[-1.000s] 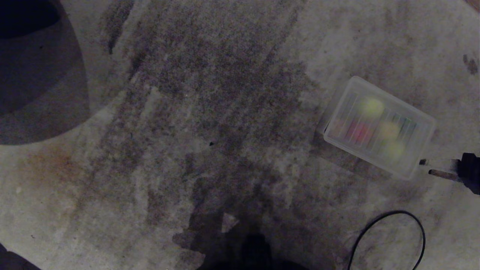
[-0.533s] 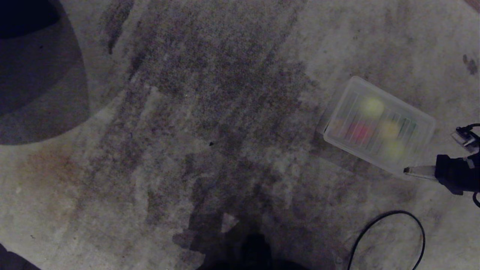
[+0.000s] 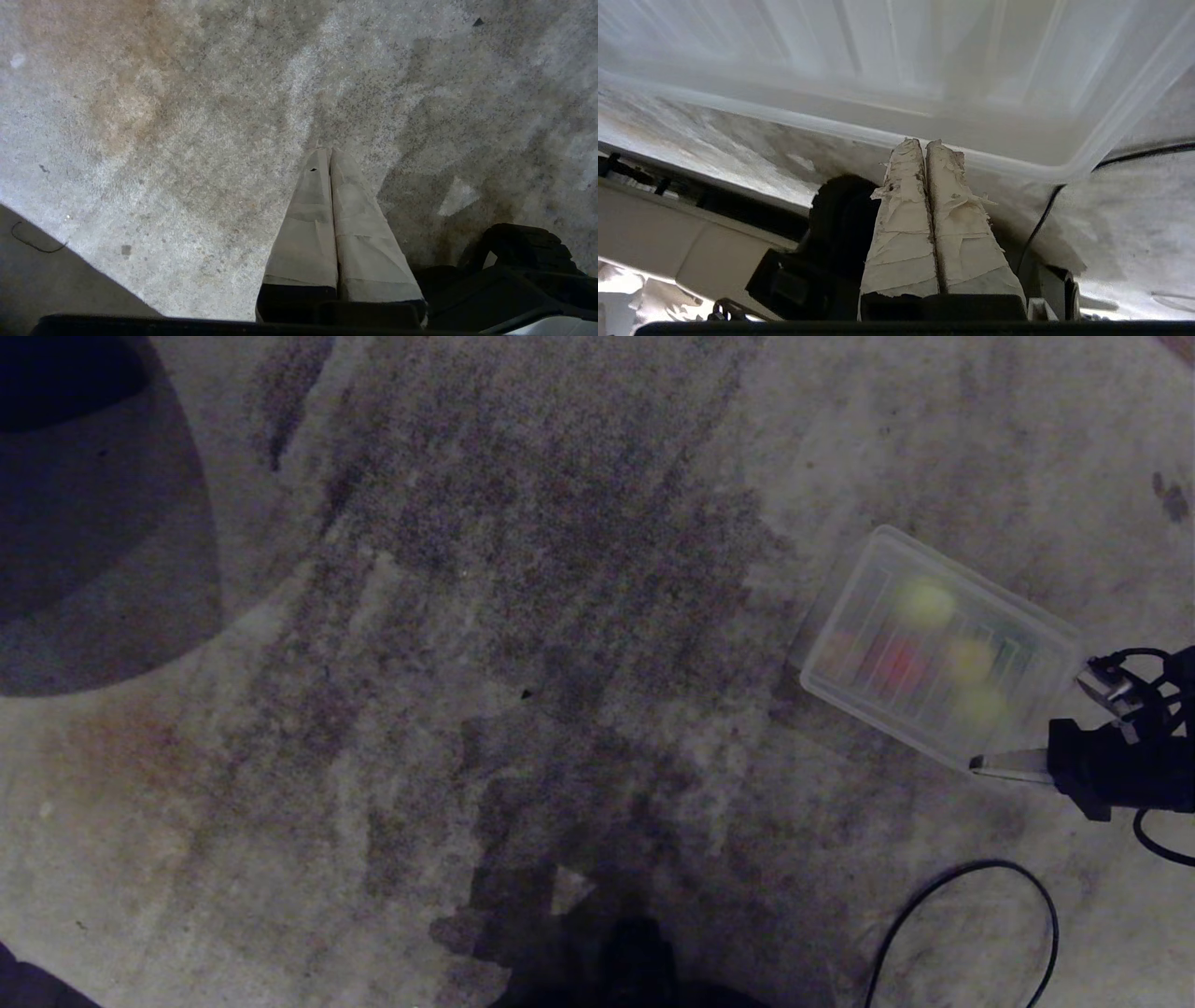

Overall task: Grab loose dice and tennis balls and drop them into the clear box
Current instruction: Close the lid

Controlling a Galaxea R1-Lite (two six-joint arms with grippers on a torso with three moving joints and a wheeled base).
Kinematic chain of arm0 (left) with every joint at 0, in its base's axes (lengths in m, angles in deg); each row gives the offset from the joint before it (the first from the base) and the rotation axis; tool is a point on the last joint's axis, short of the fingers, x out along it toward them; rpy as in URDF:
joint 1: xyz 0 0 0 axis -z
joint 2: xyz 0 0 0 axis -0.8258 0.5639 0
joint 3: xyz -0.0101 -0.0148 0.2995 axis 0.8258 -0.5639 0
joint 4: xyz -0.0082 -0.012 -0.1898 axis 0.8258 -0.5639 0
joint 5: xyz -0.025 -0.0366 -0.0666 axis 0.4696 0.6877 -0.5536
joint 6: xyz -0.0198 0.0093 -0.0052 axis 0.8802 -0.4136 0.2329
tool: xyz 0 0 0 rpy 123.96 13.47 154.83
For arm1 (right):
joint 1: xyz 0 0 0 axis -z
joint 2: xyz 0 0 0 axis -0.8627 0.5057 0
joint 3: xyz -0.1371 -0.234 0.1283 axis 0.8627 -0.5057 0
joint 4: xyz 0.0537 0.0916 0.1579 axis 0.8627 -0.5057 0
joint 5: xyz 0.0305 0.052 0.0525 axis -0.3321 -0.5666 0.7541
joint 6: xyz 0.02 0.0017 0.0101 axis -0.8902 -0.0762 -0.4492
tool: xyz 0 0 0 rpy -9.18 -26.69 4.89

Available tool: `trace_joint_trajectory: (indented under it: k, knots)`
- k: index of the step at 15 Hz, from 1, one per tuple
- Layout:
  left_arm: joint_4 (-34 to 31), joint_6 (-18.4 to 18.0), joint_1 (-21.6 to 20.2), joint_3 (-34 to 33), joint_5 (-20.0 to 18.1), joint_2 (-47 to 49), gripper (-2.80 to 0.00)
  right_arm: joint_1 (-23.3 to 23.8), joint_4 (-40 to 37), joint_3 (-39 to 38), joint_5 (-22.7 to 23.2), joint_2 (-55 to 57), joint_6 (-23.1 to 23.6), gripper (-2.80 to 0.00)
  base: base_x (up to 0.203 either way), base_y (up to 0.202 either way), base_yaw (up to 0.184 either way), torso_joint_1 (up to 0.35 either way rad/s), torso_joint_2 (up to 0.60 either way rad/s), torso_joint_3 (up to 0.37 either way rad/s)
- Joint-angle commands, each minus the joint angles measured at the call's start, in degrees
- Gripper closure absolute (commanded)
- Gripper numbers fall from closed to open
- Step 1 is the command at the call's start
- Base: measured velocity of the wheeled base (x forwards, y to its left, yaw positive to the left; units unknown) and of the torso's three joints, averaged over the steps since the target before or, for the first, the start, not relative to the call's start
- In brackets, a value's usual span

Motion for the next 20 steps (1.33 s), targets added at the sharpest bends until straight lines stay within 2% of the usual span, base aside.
trace_joint_trajectory:
  k: [1, 5, 14, 17, 20]
  knots:
    - [0.0, 0.0, 0.0, -0.1, 0.0, 0.1, 0.0, 0.0, 0.0, 0.2, 0.4, 0.3, 0.2, 0.0, 0.0, 0.0, 0.0, 0.0, 0.0, 0.0]
    - [0.0, 0.0, 0.0, -0.1, 0.1, 0.1, 0.0, 1.8, 0.5, 1.6, -0.1, 0.5, 1.8, 0.0, 0.0, 0.0, 0.0, 0.0, 0.0, 0.0]
    - [0.0, 0.0, 0.0, -0.1, 0.0, 0.1, 0.0, 4.0, 1.3, 5.4, -0.6, 1.6, 1.7, 0.0, 0.0, 0.0, 0.0, 0.0, 0.0, 0.0]
    - [0.0, 0.0, 0.0, -0.1, 0.0, 0.1, 0.0, 4.1, 2.0, 6.1, -2.6, 2.5, 1.7, 0.0, 0.0, 0.0, 0.0, 0.0, 0.0, 0.0]
    - [0.0, 0.1, 0.0, -0.1, 0.0, 0.1, 0.0, 4.7, 3.1, 7.7, -2.7, 3.4, 1.5, 0.0, 0.0, 0.0, 0.0, 0.0, 0.0, 0.0]
